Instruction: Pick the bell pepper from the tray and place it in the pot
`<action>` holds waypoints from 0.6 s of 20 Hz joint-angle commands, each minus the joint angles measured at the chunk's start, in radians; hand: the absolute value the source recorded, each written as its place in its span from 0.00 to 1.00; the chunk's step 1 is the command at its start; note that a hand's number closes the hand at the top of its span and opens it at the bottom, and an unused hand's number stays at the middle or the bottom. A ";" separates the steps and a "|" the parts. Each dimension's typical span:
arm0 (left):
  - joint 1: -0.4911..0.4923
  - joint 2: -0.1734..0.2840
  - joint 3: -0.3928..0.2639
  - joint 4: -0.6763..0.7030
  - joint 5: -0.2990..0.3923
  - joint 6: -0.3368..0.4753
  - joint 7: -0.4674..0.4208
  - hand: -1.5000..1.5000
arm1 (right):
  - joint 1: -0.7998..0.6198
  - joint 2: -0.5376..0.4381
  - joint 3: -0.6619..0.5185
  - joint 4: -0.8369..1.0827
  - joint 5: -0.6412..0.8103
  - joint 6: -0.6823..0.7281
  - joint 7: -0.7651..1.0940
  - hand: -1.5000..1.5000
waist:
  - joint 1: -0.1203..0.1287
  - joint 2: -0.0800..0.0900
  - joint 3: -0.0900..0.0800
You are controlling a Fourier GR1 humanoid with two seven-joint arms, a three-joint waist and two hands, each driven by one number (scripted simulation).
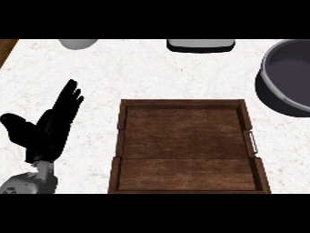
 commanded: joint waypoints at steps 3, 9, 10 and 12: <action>0.021 -0.028 -0.030 0.010 -0.034 -0.012 -0.043 0.50 | -0.193 0.013 0.077 0.125 0.052 0.049 0.079 1.00 | 0.028 0.004 -0.001; -0.035 -0.012 0.006 0.001 -0.023 -0.022 0.018 0.50 | -0.377 0.055 0.167 0.241 0.165 0.039 0.133 1.00 | 0.035 0.006 -0.001; -0.068 -0.023 0.015 0.078 -0.023 -0.031 -0.013 0.50 | -0.372 0.110 0.184 0.219 0.184 -0.009 0.148 1.00 | 0.026 0.006 -0.001; -0.039 -0.032 -0.011 0.015 -0.040 -0.015 0.021 0.50 | -0.419 0.124 0.211 0.257 0.216 0.014 0.152 1.00 | 0.030 0.005 -0.001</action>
